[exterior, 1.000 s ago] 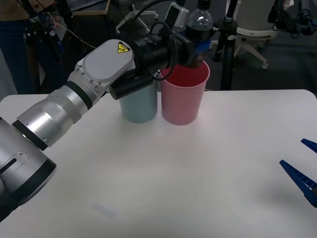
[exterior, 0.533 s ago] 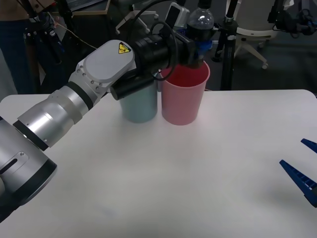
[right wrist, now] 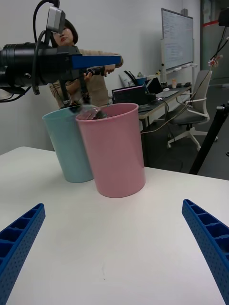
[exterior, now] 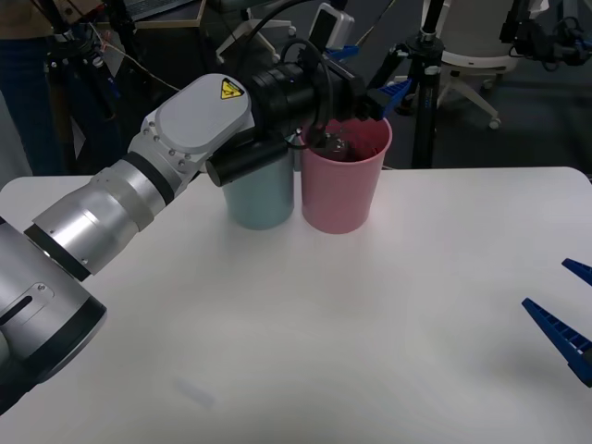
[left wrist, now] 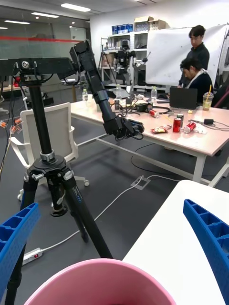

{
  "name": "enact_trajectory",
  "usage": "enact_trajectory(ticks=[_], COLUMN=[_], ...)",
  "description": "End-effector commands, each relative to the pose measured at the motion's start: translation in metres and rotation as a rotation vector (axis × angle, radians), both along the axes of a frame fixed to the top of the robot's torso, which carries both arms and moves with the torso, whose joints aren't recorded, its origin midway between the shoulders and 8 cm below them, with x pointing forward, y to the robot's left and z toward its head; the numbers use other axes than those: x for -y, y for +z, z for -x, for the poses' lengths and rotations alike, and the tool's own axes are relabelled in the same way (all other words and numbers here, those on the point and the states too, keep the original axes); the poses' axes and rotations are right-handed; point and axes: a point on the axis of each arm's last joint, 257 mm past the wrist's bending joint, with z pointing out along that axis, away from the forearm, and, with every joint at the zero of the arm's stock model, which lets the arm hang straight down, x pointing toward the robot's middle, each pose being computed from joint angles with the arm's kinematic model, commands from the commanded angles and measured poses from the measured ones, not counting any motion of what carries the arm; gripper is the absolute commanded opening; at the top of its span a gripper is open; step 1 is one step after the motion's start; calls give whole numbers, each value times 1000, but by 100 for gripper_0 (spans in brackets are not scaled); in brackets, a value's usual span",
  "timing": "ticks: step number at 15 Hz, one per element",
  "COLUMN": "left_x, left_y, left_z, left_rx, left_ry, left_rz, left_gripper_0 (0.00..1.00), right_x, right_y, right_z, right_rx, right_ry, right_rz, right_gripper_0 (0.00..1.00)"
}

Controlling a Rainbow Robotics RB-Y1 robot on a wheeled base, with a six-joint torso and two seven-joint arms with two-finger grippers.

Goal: Grasp the object on the table and drop it into the matching bin: aluminum can to the light blue bin, PET bottle to the pink bin.

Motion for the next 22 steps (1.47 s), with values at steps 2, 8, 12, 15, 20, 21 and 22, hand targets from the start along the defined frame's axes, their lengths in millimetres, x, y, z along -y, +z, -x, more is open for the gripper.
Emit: enact_trajectory(ticks=[2, 8, 12, 15, 20, 21, 22], left_x=[1, 3, -8, -22, -51, -60, -67], left_y=[2, 6, 14, 21, 32, 33, 35], left_z=[2, 4, 11, 17, 32, 36, 38], left_rx=[-9, -5, 47, 38, 11, 6, 6], left_ry=[-7, -16, -64, -109, -198, -216, -225], left_rz=[16, 28, -3, -2, 3, 3, 5], left_gripper_0=[100, 100, 100, 100, 100, 100, 100], right_x=[0, 0, 0, 0, 0, 0, 0], right_y=[0, 0, 0, 0, 0, 0, 0], right_z=[0, 0, 0, 0, 0, 0, 0], right_rx=[0, 0, 0, 0, 0, 0, 0], right_ry=[0, 0, 0, 0, 0, 0, 0], right_rz=[0, 0, 0, 0, 0, 0, 0], right_gripper_0=[100, 100, 100, 100, 100, 100, 100])
